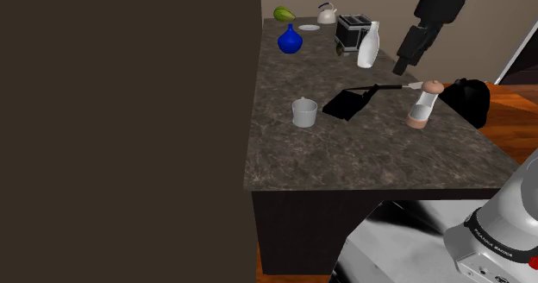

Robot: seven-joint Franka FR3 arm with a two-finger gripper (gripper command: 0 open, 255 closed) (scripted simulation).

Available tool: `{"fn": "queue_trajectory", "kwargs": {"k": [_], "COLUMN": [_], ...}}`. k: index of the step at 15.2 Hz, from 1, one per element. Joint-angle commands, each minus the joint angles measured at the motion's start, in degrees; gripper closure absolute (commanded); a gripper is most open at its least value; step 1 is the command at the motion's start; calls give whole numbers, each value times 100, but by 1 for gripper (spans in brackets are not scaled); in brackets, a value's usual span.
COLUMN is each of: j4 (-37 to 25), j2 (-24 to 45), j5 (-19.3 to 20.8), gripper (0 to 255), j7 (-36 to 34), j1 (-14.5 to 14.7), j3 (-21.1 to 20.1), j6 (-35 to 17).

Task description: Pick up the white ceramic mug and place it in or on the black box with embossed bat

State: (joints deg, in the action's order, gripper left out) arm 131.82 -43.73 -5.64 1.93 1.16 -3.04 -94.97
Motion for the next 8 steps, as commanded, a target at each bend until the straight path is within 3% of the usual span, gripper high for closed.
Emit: {"fn": "queue_trajectory", "kwargs": {"k": [1,8], "j4": [0,-386], "j2": [0,1488], "j5": [0,88], "gripper": [0,0], "j7": [0,-223], "j1": [0,-53], "j3": [0,-280], "j6": [0,-836]}}
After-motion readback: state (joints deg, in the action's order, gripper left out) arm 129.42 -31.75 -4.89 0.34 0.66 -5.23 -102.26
